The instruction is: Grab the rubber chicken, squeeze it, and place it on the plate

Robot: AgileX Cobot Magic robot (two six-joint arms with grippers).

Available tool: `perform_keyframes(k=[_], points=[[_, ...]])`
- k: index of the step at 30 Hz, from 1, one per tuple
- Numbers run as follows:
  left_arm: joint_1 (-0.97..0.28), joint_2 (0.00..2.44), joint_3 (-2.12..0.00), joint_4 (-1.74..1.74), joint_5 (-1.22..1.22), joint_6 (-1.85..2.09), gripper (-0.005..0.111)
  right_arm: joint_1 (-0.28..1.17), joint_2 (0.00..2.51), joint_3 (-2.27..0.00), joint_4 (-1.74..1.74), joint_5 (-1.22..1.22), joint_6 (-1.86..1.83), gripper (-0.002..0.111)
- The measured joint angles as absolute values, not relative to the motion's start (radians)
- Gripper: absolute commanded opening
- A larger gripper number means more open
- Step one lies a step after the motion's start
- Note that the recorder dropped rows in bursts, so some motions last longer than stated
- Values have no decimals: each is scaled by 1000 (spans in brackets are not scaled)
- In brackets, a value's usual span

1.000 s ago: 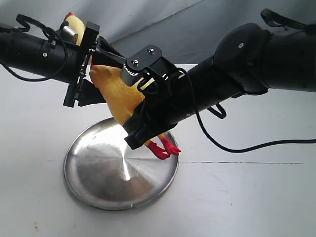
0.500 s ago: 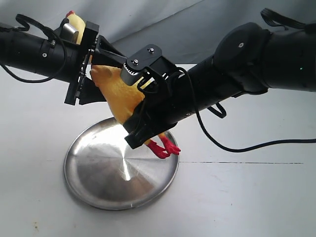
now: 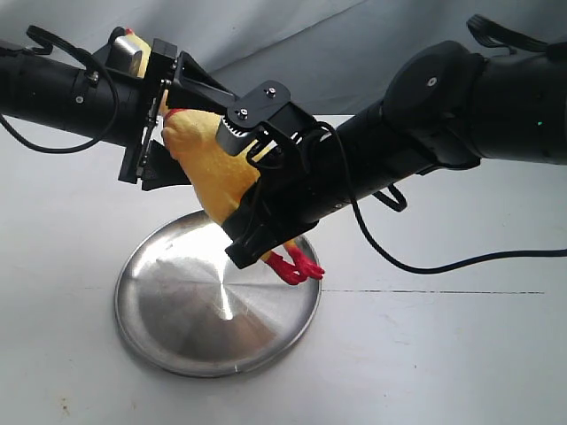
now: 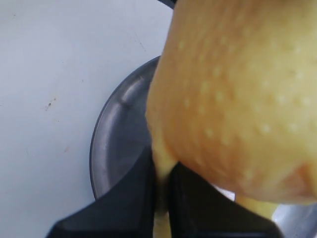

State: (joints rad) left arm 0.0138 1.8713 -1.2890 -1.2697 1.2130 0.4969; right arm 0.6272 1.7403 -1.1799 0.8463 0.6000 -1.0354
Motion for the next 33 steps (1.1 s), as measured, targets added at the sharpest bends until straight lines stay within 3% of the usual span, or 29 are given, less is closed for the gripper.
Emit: perform_keyframes(k=[5, 15, 18, 20, 27, 33], points=[[14, 1871, -1289, -1256, 1206, 497, -1, 627, 1740, -1182, 846, 602, -1035, 0], [14, 1871, -1289, -1258, 1204, 497, 1, 627, 1740, -1182, 850, 602, -1035, 0], [14, 1871, -1289, -1267, 1203, 497, 8, 627, 1740, -1182, 850, 600, -1035, 0], [14, 1871, -1289, -1267, 1203, 492, 21, 627, 1740, -1182, 850, 600, -1035, 0], [14, 1871, -1289, -1302, 1206, 483, 101, 627, 1740, -1184, 848, 598, -1035, 0], [14, 1871, -1289, -1333, 1215, 473, 104, 627, 1744, -1184, 839, 611, -1035, 0]])
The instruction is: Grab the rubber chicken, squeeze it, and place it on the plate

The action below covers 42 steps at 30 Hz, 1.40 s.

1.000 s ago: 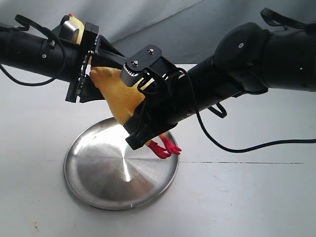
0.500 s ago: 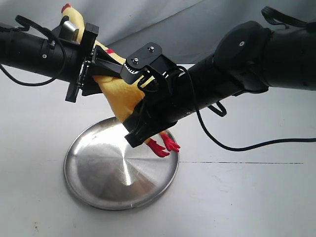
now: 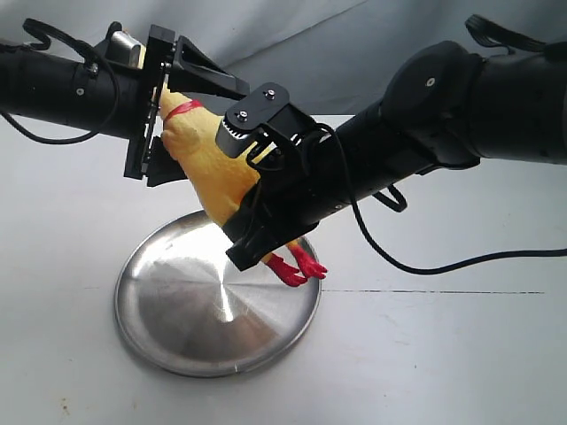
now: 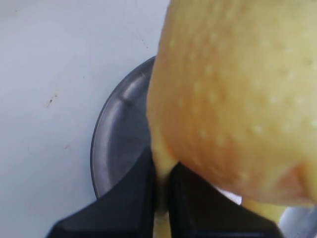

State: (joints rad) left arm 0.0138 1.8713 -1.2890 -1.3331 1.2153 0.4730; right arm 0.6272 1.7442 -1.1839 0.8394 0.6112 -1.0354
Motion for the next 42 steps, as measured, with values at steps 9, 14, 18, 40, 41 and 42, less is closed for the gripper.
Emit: perform_keyframes(k=[9, 14, 18, 40, 41, 42], points=[[14, 1871, -1289, -1333, 1215, 457, 104, 627, 1746, -1184, 837, 612, -1035, 0], [14, 1871, -1289, -1333, 1213, 432, 95, 627, 1746, -1184, 837, 610, -1035, 0], [14, 1871, -1289, -1322, 1202, 372, 49, 627, 1746, -1184, 837, 610, -1035, 0], [23, 1871, -1289, -1297, 1188, 341, 52, 627, 1740, -1186, 850, 595, -1035, 0], [23, 1871, -1289, -1297, 1188, 347, 62, 627, 1740, -1186, 850, 595, -1035, 0], [23, 1871, -1289, -1303, 1190, 354, 73, 627, 1740, -1186, 850, 595, -1035, 0]])
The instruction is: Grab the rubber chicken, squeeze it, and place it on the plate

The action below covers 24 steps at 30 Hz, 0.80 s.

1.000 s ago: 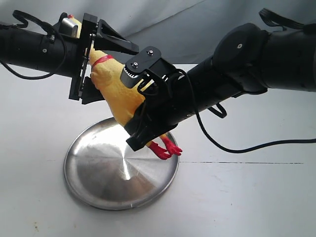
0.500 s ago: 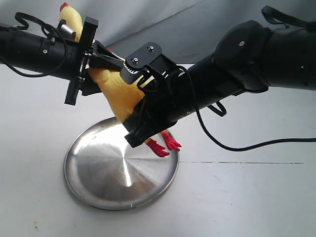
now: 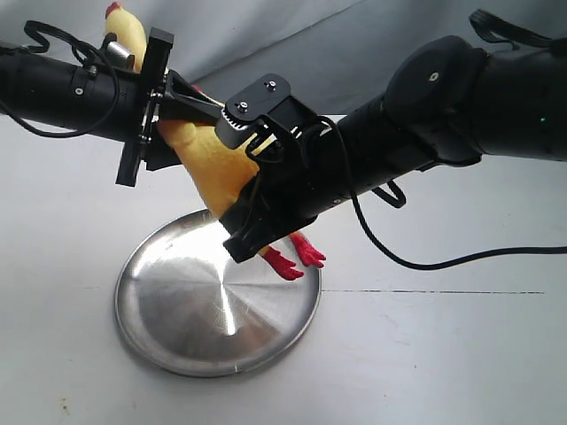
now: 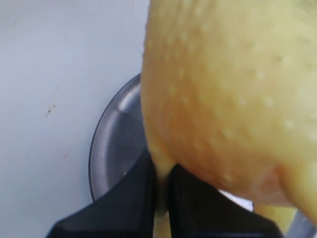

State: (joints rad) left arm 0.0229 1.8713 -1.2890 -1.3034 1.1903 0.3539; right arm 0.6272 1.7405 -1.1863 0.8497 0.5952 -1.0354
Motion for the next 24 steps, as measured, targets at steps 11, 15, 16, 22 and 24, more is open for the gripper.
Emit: perform_keyframes(k=[11, 15, 16, 22, 24], points=[[23, 1871, -1289, -1334, 1211, 368, 105, 627, 1746, -1186, 837, 604, -1035, 0], [23, 1871, -1289, -1334, 1211, 368, 105, 627, 1746, -1186, 837, 604, -1035, 0], [23, 1871, -1289, -1334, 1211, 368, 105, 627, 1746, -1186, 835, 599, -1035, 0], [23, 1871, -1289, -1334, 1211, 368, 105, 627, 1746, -1186, 835, 567, -1035, 0], [23, 1871, -1289, -1335, 1209, 368, 105, 627, 1746, -1186, 835, 559, -1035, 0]])
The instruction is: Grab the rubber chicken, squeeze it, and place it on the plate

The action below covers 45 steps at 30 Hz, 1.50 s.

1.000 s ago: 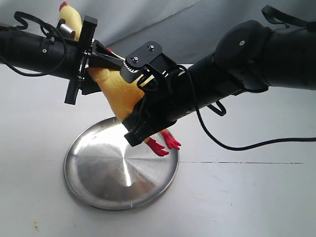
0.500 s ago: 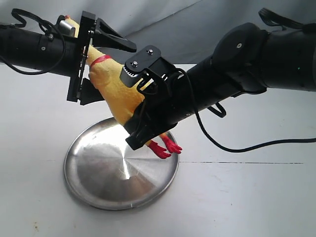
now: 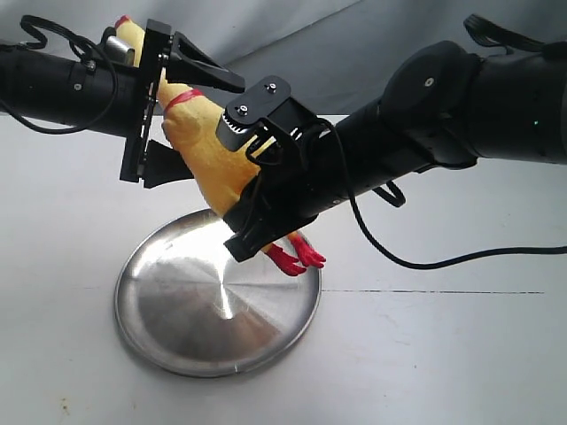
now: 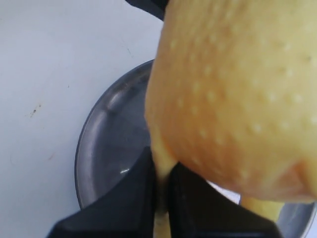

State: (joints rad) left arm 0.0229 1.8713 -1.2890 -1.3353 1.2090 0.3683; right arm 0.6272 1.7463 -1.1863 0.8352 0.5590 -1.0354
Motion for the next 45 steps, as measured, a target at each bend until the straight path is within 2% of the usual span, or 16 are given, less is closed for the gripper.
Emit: perform_keyframes(k=[3, 5, 7, 10, 11, 20, 23, 26, 31, 33, 41, 45], points=[[23, 1871, -1289, -1336, 1209, 368, 102, 627, 1746, -1186, 835, 557, -1035, 0], [23, 1871, -1289, -1336, 1209, 368, 88, 627, 1746, -1186, 835, 555, -1035, 0], [23, 1871, -1289, -1336, 1207, 369, 63, 627, 1746, -1186, 835, 553, -1035, 0], [23, 1871, -1289, -1314, 1193, 369, 11, 627, 1746, -1186, 835, 538, -1035, 0], [23, 1871, -1289, -1311, 1189, 369, 0, 627, 1744, -1186, 837, 538, -1035, 0], [25, 1871, -1289, -1276, 1187, 359, 2, 627, 1744, -1186, 844, 543, -1035, 0], [25, 1871, -1289, -1274, 1187, 355, 10, 627, 1744, -1186, 844, 543, -1035, 0], [25, 1871, -1289, -1272, 1187, 351, 30, 627, 1744, -1186, 845, 545, -1035, 0], [25, 1871, -1289, -1267, 1194, 351, 88, 627, 1744, -1186, 845, 550, -1035, 0], [25, 1871, -1289, -1263, 1204, 351, 105, 627, 1744, -1186, 845, 550, -1035, 0], [25, 1871, -1289, -1295, 1213, 333, 104, 627, 1744, -1186, 843, 548, -1029, 0], [25, 1871, -1289, -1295, 1213, 333, 104, 607, 1744, -1186, 750, 521, -905, 0]])
